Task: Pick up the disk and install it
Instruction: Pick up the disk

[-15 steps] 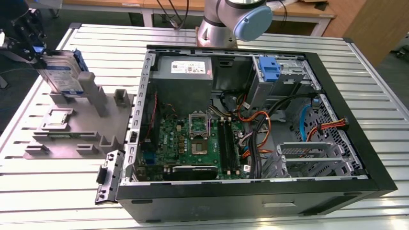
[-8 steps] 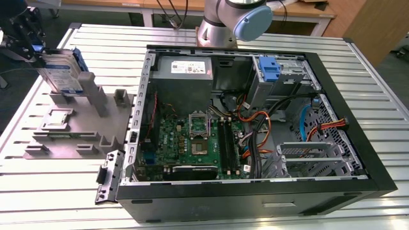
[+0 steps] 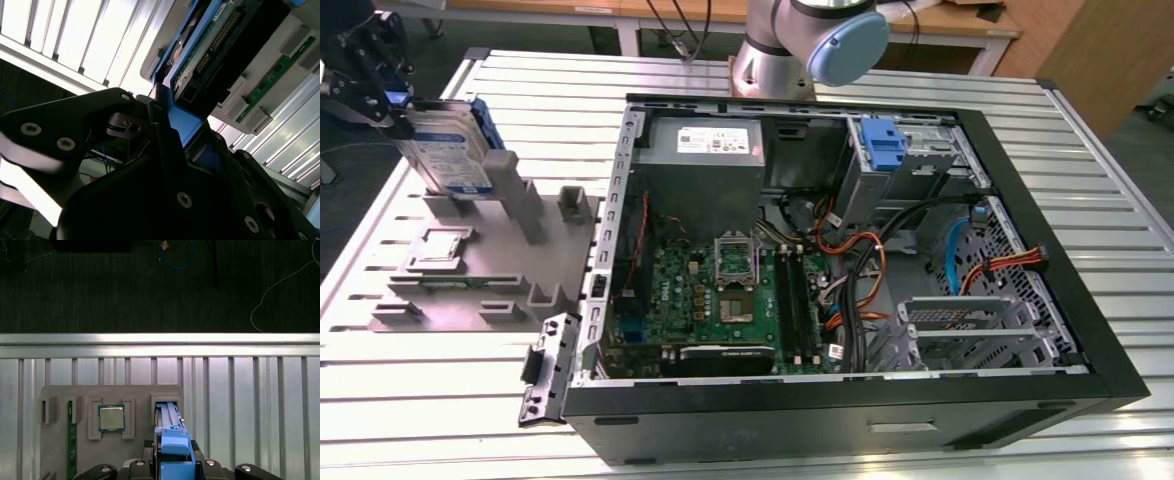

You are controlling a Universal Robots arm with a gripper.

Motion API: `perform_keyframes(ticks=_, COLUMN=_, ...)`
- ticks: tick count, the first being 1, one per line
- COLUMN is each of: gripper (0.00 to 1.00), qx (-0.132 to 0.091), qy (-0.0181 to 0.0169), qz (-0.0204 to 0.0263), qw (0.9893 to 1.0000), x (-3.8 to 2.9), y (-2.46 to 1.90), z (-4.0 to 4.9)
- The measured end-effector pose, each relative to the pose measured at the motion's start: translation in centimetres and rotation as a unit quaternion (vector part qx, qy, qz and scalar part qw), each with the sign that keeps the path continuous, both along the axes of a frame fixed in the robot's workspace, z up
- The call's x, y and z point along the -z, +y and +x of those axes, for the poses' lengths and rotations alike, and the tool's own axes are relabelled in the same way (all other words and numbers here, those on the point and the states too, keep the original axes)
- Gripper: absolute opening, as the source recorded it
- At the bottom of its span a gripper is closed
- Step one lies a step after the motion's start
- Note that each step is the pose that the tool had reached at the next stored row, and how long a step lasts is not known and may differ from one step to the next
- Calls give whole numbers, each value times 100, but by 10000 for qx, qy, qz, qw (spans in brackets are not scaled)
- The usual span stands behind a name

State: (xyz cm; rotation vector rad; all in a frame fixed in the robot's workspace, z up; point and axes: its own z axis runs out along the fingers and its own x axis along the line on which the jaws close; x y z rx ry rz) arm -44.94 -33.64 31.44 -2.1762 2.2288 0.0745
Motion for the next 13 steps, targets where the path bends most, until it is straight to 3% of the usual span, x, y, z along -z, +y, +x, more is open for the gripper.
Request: perform_keyframes(ticks=13, gripper=36, qx=0, qy=1, qz=-1, qw=10000, x=-23, y=0, z=0)
